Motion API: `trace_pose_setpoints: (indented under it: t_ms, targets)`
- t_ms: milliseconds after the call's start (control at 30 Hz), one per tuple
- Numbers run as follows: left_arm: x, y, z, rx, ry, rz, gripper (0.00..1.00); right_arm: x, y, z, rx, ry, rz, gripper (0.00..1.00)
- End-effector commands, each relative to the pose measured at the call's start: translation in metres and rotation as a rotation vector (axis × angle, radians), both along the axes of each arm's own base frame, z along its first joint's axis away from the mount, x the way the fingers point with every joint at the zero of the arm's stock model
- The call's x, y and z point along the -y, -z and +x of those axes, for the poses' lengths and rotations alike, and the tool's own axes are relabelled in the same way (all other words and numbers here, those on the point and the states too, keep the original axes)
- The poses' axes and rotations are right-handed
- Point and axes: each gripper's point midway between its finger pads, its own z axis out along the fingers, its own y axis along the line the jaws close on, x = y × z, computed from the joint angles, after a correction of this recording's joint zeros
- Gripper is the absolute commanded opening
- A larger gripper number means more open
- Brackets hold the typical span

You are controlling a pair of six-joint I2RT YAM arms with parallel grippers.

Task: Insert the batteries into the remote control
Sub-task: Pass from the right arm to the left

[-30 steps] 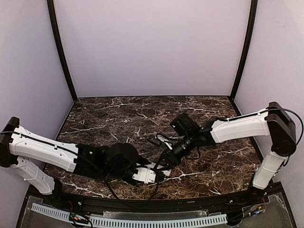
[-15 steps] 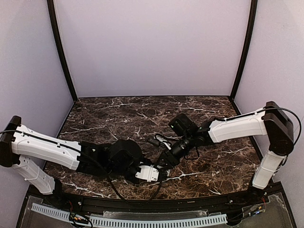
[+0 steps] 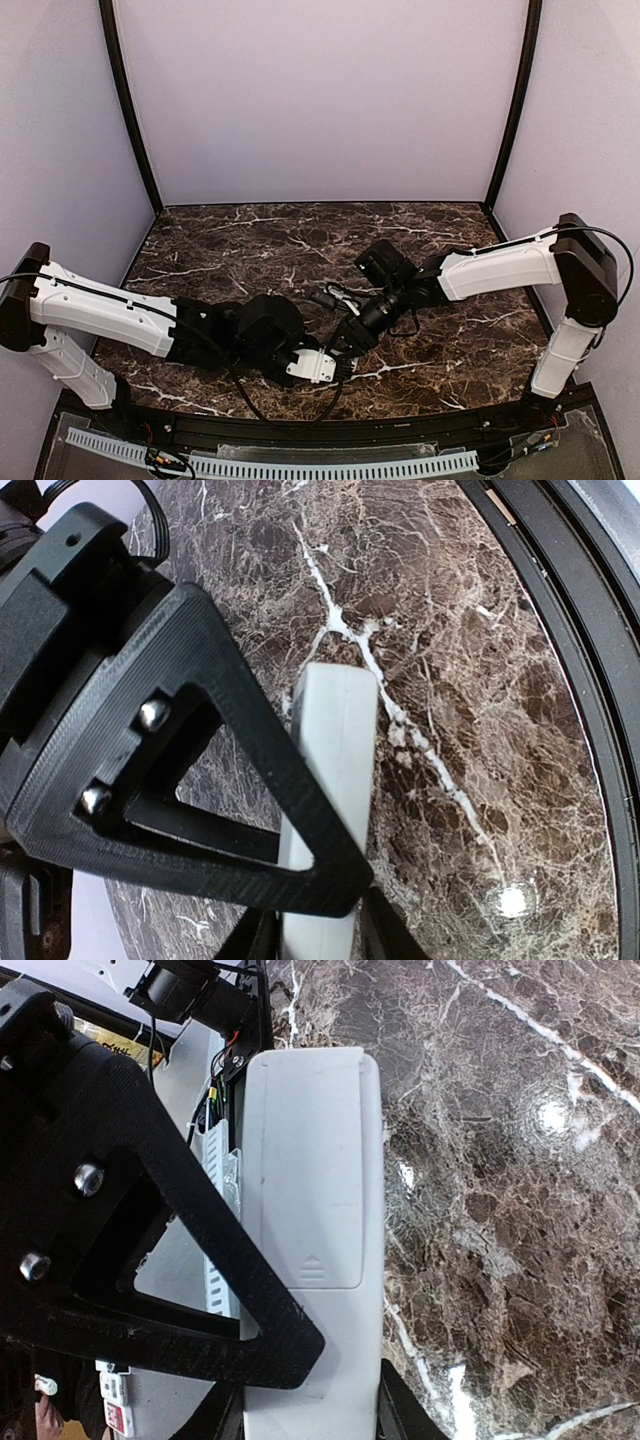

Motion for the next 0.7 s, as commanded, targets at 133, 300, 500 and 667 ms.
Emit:
trace_pose_setpoints:
  t_ms: [133,300,500,667]
  targets:
    - [-0.003,-0.003,0.005,0.022,-0.011,0.034,0.21,-0.010,-0.019,-0.002,-0.001,-0.037,0.078,0.16]
    - [-0.005,-0.005,0.007,0.024,-0.027,0.024,0.13,-0.006,-0.029,-0.002,0.010,-0.040,0.104,0.42]
    - [-0.006,-0.013,0.003,-0.032,-0.038,-0.021,0.10,0.013,-0.050,0.024,0.121,0.052,0.120,0.69]
    - [-0.008,-0.021,-0.010,-0.204,-0.039,-0.079,0.07,0.033,-0.085,0.036,0.337,0.116,0.179,0.76]
